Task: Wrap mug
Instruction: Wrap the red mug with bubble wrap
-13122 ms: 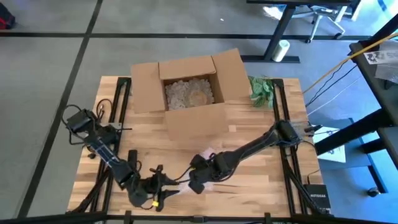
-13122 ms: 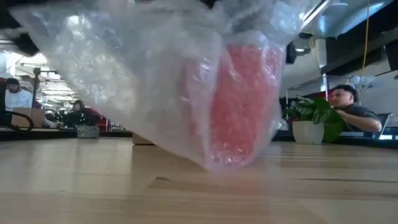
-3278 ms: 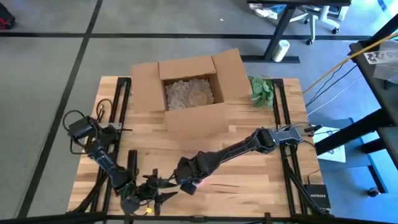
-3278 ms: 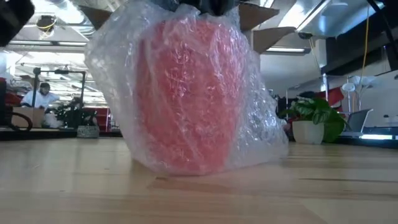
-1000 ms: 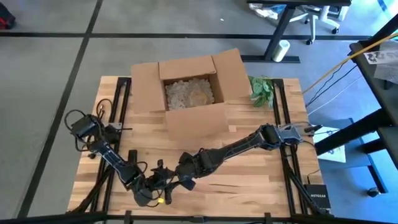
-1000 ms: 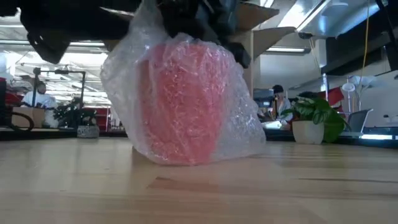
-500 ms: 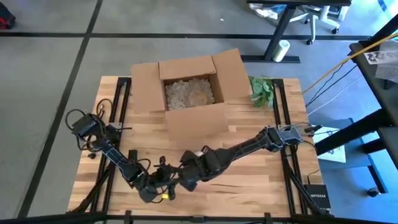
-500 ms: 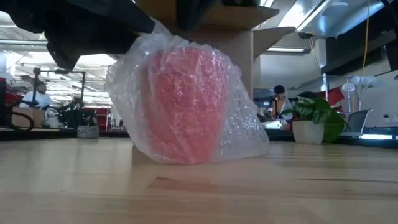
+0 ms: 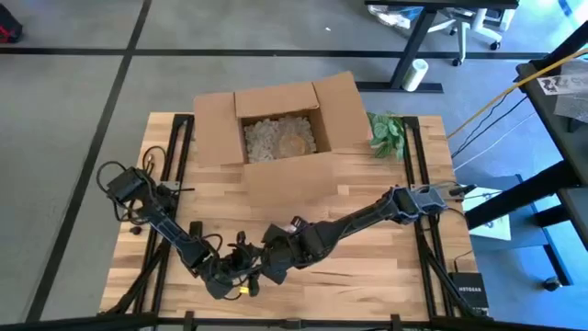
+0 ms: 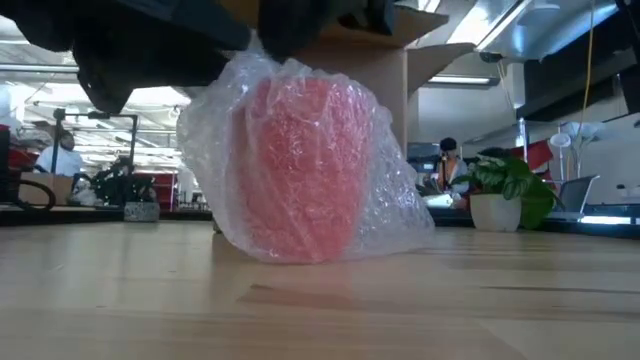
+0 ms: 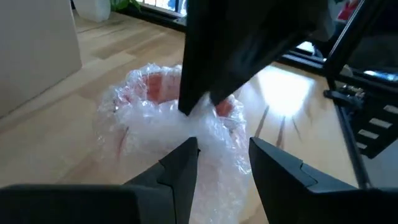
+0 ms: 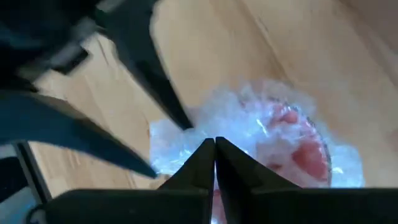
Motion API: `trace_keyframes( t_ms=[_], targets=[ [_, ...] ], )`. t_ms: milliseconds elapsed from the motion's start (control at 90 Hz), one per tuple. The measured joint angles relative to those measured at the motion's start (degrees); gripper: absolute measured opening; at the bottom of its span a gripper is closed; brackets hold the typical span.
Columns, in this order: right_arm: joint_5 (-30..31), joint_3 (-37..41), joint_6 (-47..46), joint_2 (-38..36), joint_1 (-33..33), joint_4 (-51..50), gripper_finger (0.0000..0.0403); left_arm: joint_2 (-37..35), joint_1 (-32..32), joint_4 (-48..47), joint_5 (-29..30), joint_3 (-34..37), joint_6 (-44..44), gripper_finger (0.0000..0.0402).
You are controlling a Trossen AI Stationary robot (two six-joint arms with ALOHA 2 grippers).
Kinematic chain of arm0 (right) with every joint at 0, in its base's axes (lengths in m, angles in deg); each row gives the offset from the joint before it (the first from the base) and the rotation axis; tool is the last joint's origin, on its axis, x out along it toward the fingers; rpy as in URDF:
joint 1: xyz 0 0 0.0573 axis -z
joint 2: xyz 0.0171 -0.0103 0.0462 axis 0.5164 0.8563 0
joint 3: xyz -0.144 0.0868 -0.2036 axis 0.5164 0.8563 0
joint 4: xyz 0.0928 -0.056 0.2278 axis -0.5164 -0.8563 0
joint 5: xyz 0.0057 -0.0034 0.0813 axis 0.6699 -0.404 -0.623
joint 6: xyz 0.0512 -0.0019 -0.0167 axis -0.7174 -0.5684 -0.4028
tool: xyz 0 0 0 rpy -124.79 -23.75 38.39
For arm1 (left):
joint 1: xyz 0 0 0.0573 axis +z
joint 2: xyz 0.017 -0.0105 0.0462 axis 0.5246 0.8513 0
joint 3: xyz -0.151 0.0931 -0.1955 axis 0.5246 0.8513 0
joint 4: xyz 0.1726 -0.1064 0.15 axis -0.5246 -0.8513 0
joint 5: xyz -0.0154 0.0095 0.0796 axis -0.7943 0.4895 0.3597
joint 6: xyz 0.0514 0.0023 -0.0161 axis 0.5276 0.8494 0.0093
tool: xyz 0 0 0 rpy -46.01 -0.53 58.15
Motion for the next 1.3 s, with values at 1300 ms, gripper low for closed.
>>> trace_keyframes(
  t_ms=[1300],
  targets=[
    [-2.16, 8.25, 2.95, -0.94, 2.62, 0.29, 0.0000, 0.04, -20.86, -7.31, 26.82, 2.75, -17.80, 0.0129]
  ],
)
